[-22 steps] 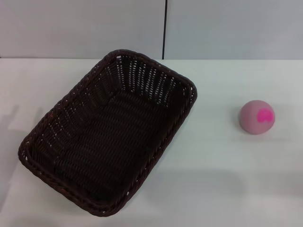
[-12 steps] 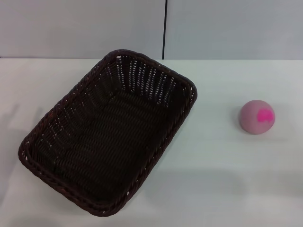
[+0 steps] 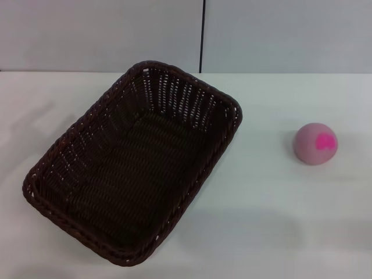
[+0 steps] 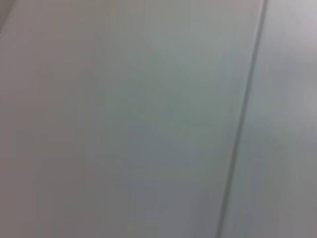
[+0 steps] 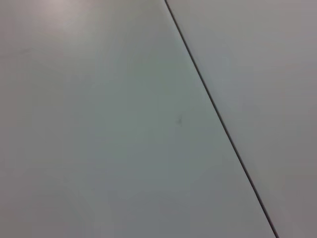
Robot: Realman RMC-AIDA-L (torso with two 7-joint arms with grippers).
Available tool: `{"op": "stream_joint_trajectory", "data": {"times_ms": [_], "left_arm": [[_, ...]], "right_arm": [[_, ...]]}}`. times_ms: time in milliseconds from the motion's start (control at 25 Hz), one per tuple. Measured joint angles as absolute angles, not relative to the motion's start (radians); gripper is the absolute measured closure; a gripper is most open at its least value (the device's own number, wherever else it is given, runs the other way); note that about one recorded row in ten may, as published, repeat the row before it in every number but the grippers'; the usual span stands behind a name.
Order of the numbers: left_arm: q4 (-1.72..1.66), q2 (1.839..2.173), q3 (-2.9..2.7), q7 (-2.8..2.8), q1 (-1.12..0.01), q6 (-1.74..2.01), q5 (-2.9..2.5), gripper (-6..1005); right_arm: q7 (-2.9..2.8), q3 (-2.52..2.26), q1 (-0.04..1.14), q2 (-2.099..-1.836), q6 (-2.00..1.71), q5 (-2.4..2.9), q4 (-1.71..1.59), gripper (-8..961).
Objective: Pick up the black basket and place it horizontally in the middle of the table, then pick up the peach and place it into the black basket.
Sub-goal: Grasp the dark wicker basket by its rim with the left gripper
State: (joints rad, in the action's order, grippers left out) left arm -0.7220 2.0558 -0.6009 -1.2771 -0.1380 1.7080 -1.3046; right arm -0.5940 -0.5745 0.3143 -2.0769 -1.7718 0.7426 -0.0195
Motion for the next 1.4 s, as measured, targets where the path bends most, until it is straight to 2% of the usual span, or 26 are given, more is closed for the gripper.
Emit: {"op": "stream_joint_trajectory", "data": {"times_ms": [40,80,120,160,240,520,720,1400], "left_arm": [[-0.931,2.056,-0.602,-1.476,-0.15,1.682,-1.41,368],[-0.931,2.056,-0.602,-1.476,-0.15,1.682,-1.41,367],[-1.113,2.056,-0.602,-1.637,-0.172,1.677,-1.519,367],[-1.113,2.056,-0.602,-1.637,-0.172,1.677,-1.519,367],[-1.334,2.054,-0.603,-1.833,-0.229,1.684,-1.704,367],[-1.655,2.059,-0.774,-2.152,-0.323,1.729,-2.123,344],[-1.702,2.065,-0.925,-2.249,-0.341,1.706,-2.316,310],[-1.672,2.071,-1.271,-2.411,-0.362,1.631,-2.565,309]], "right_arm": [[-0.61,-0.574,0.31,-2.076,-1.769,0.743,-0.02,299],[-0.61,-0.574,0.31,-2.076,-1.769,0.743,-0.02,300],[-0.623,-0.574,0.305,-2.075,-1.769,0.744,-0.02,301],[-0.623,-0.574,0.305,-2.075,-1.769,0.744,-0.02,301],[-0.625,-0.574,0.301,-2.077,-1.768,0.747,-0.016,303],[-0.626,-0.584,0.282,-2.079,-1.773,0.75,-0.006,309],[-0.626,-0.585,0.275,-2.08,-1.771,0.75,-0.001,313],[-0.628,-0.587,0.281,-2.076,-1.751,0.753,-0.002,328]]}}
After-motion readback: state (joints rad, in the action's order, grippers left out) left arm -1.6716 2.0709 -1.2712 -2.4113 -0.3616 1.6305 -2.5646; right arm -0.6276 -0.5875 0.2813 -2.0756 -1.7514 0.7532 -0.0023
